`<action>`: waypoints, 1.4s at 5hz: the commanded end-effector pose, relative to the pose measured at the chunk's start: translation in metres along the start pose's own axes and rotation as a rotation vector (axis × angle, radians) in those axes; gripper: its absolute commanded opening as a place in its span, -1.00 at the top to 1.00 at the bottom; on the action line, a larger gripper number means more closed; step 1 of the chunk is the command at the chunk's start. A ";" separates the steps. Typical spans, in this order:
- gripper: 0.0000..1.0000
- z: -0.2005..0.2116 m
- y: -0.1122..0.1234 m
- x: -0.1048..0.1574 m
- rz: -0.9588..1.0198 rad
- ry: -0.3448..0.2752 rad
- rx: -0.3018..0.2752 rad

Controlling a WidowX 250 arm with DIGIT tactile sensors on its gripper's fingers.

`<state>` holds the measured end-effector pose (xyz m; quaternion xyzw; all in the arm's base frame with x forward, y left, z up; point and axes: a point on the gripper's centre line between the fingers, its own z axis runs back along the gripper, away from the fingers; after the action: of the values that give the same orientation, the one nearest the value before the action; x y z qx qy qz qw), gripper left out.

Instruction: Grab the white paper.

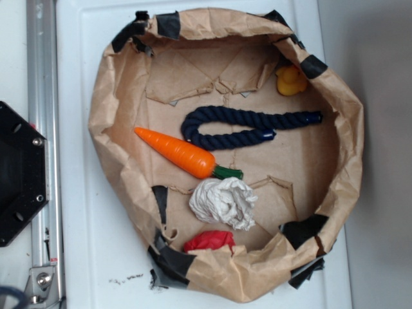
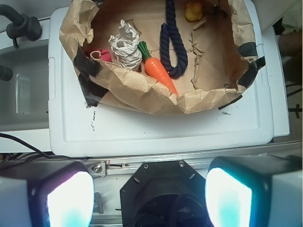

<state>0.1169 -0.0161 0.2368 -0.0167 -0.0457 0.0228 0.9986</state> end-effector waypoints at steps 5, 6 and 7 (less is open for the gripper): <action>-1.00 -0.082 0.007 0.151 -0.479 -0.044 -0.058; -1.00 -0.123 -0.002 0.154 -0.579 -0.023 -0.032; -1.00 -0.151 -0.015 0.138 -0.698 0.007 -0.130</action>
<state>0.2646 -0.0215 0.0894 -0.0729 -0.0245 -0.3068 0.9487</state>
